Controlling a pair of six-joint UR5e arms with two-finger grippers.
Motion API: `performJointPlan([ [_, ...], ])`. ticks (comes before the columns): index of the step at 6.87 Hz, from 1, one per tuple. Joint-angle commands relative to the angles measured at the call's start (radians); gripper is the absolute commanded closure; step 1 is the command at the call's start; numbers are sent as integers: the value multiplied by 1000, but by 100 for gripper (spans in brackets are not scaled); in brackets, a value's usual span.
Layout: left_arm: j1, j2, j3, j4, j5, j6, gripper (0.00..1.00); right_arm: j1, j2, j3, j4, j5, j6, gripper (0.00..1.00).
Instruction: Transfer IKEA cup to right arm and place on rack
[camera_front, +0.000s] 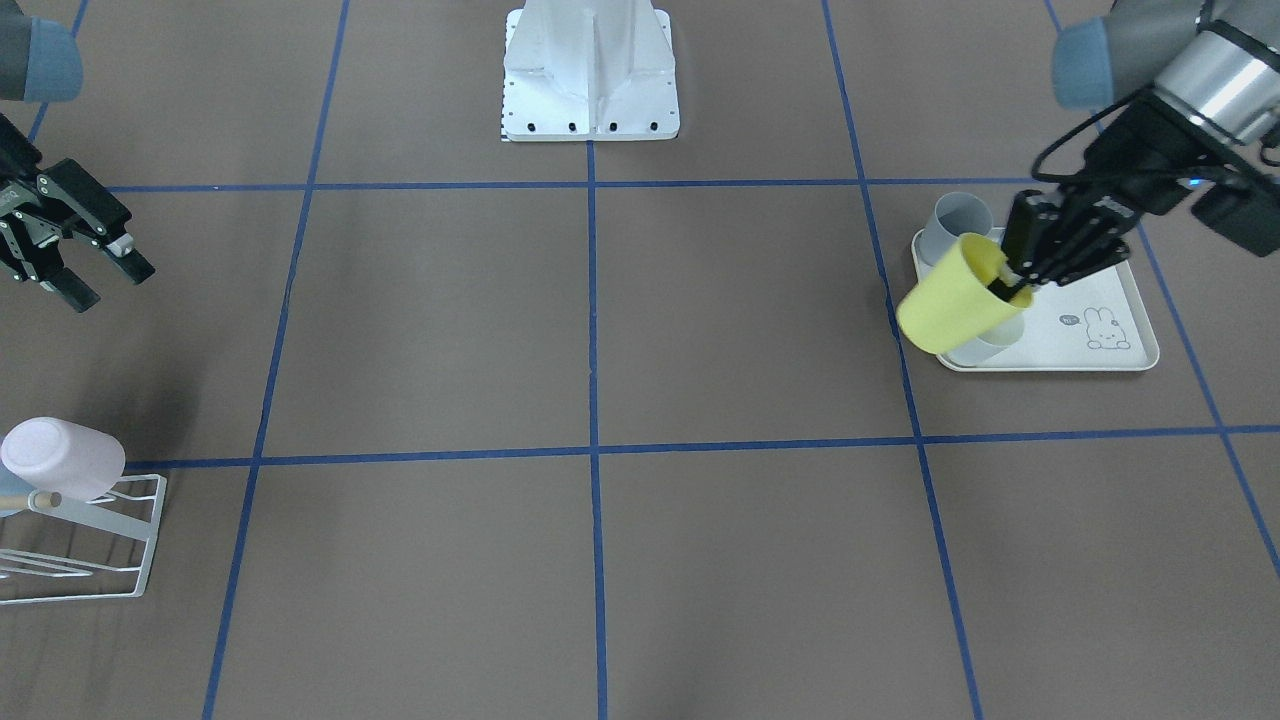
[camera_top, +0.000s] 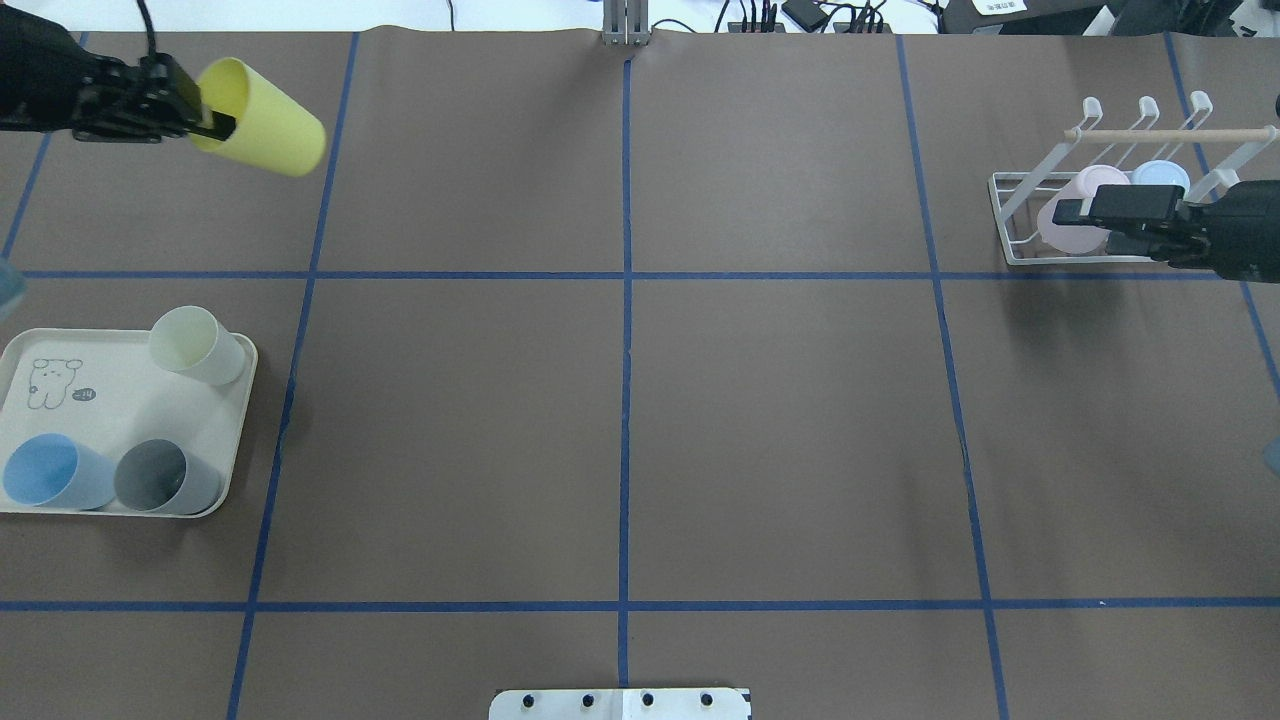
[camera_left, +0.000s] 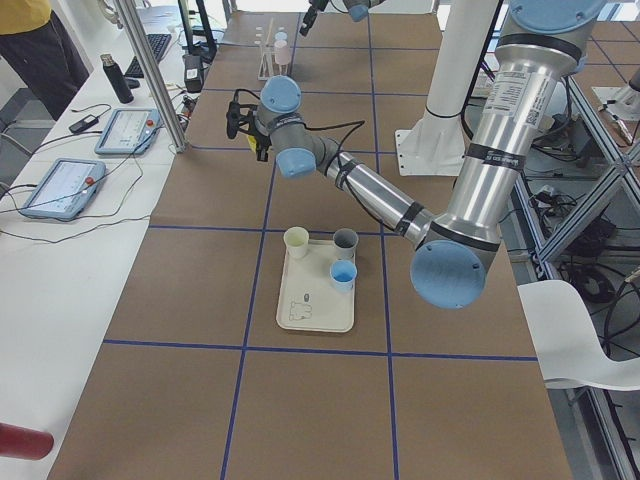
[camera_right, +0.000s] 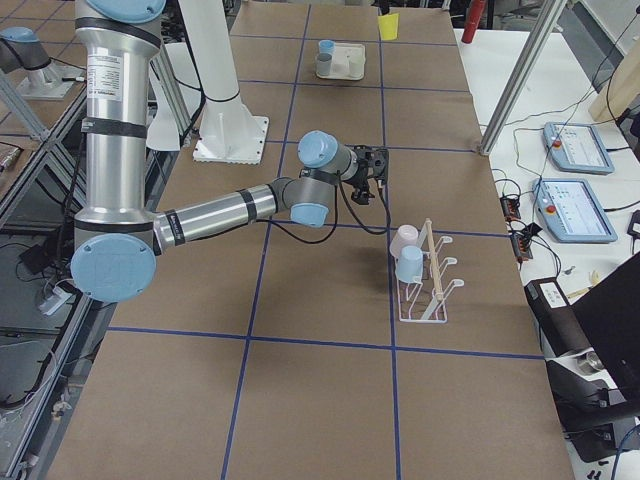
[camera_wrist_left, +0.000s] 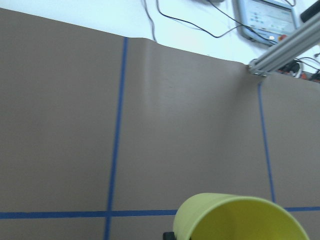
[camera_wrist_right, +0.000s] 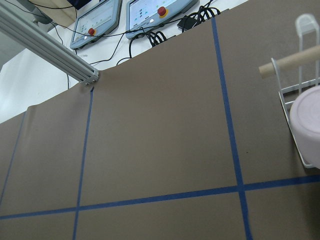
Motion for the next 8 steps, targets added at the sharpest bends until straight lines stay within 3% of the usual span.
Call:
performJointPlan([
  [1,223,-114,45,-272,171,-234,100,-17,26,-13,57,78,151,0],
  [3,446,-277,121,-292,488,-297,100,-19,32,-13,81,84,357,0],
  [4,476,-277,154,-392,583,-332,100,-17,29,-19,144,87,432,0],
  [5,470,-256,227,-523,594,-468,100,-19,39,-21,216,84,513,0],
  [6,476,-262,290,-692,608,-528,100,-17,79,2,222,81,642,0],
  [8,475,-274,385,-885,617,-646,100,-19,121,43,224,27,799,0],
])
